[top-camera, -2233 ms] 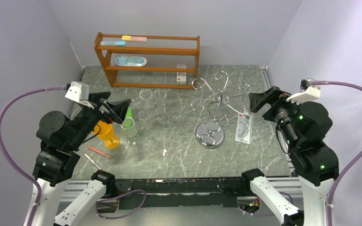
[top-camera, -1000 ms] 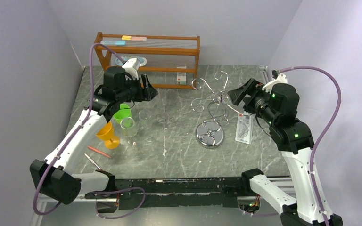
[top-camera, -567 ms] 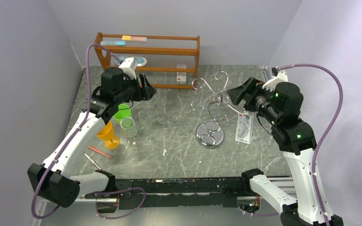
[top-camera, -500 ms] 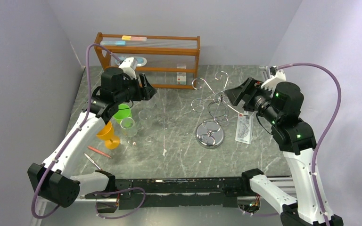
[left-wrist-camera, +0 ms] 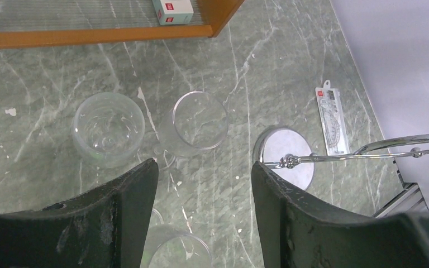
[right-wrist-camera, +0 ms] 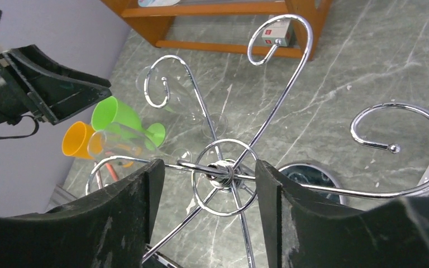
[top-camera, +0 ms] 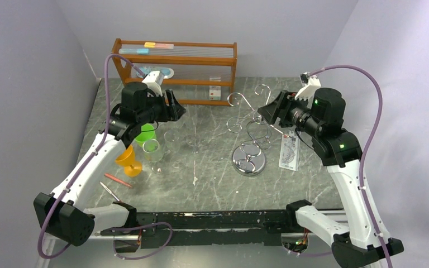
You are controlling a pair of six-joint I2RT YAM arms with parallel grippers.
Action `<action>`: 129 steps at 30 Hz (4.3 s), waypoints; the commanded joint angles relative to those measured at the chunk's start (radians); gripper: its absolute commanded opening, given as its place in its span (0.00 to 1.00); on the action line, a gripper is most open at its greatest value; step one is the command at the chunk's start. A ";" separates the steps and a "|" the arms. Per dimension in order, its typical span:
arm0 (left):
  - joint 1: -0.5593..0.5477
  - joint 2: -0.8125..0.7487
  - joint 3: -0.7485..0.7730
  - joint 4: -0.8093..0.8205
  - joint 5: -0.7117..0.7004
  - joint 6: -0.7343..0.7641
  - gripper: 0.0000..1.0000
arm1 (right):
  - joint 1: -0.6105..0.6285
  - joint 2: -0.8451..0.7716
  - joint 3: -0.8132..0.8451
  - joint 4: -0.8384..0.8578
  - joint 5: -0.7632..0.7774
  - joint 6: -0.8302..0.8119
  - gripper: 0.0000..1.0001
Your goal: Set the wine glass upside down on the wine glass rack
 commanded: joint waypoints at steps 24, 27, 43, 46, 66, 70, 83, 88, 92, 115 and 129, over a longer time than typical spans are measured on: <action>-0.007 -0.031 -0.032 0.011 -0.048 0.014 0.67 | 0.355 0.010 -0.074 0.232 0.605 -0.127 0.14; -0.007 -0.028 -0.026 0.019 -0.035 0.013 0.67 | 0.355 -0.013 -0.102 0.337 0.574 -0.154 0.12; -0.007 -0.004 -0.010 0.049 -0.017 0.002 0.67 | 0.356 -0.068 -0.308 0.831 0.477 -0.200 0.10; -0.007 0.000 -0.010 0.052 -0.016 0.000 0.67 | 0.355 -0.072 -0.344 0.926 0.470 -0.207 0.10; -0.007 0.033 0.000 0.079 0.019 -0.025 0.68 | 0.353 -0.046 -0.482 1.173 0.466 -0.240 0.13; -0.007 0.067 0.030 0.065 0.026 -0.033 0.69 | 0.353 -0.042 -0.481 1.103 0.475 -0.218 0.22; -0.013 0.231 0.164 -0.061 -0.067 -0.031 0.64 | 0.354 -0.032 -0.212 0.640 0.494 -0.114 0.69; -0.016 0.269 0.177 -0.087 -0.093 -0.020 0.58 | 0.354 -0.040 -0.110 0.487 0.467 -0.081 0.69; -0.023 0.296 0.190 -0.100 -0.056 -0.010 0.47 | 0.354 -0.064 -0.076 0.425 0.445 -0.050 0.67; -0.056 0.386 0.337 -0.271 -0.136 0.027 0.05 | 0.354 -0.018 0.121 0.175 0.372 0.087 0.64; -0.056 -0.003 0.371 -0.157 -0.359 -0.030 0.05 | 0.354 0.027 0.099 0.364 0.310 0.185 0.78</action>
